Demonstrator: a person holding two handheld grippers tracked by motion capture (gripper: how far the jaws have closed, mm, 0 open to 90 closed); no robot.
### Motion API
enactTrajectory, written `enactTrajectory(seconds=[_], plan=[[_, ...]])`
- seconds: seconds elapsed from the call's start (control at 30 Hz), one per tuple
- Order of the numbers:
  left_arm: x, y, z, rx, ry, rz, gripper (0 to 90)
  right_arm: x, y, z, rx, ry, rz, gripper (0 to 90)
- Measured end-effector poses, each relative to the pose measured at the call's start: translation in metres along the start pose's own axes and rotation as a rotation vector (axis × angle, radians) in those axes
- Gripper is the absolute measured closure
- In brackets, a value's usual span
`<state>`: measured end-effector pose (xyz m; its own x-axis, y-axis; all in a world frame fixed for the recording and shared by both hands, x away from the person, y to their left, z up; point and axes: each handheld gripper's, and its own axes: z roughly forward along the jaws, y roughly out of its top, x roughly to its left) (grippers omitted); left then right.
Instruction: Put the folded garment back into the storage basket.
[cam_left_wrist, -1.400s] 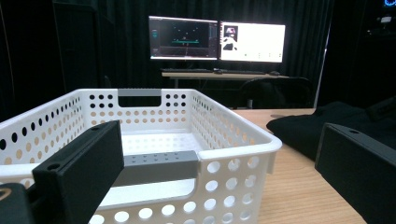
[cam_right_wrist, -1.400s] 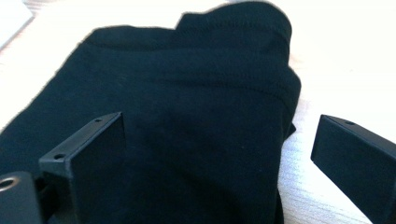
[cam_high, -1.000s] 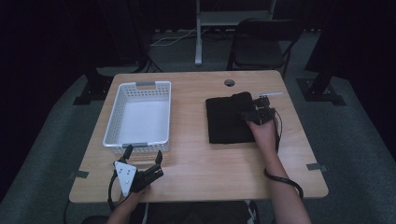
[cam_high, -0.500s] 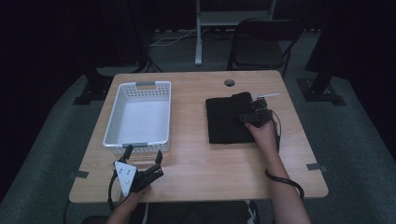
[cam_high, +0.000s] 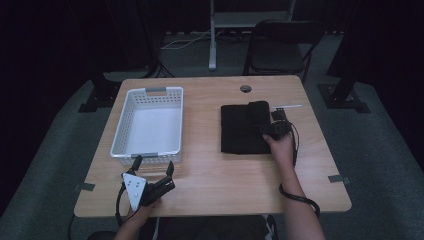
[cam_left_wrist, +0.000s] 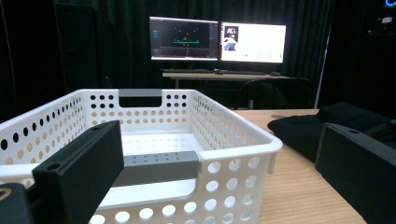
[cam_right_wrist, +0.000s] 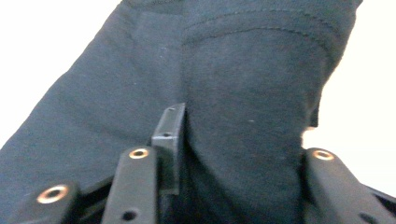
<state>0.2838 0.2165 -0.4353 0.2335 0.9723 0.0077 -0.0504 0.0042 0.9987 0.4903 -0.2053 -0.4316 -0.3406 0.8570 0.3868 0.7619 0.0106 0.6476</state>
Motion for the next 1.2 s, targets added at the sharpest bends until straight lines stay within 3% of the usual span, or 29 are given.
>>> enactTrajectory(seconds=[0.13,0.3,0.4,0.9,1.2], plan=[[0.000,0.000,0.000,0.000,-0.001,-0.003,2.4,-0.003,-0.001,-0.003,-0.019,0.057,0.042,65.9],[0.000,0.000,0.000,0.000,-0.001,-0.003,2.4,-0.005,0.000,-0.009,-0.039,0.137,0.074,68.8],[0.000,0.000,0.000,0.001,0.000,-0.002,2.4,-0.005,0.000,-0.014,-0.080,0.185,0.095,69.2],[0.000,0.000,0.000,-0.001,0.005,-0.001,2.4,0.015,0.009,-0.034,-0.145,0.228,0.057,70.1],[0.000,0.000,0.000,0.002,0.006,0.002,2.4,0.020,0.013,-0.048,-0.179,0.257,0.053,70.2]])
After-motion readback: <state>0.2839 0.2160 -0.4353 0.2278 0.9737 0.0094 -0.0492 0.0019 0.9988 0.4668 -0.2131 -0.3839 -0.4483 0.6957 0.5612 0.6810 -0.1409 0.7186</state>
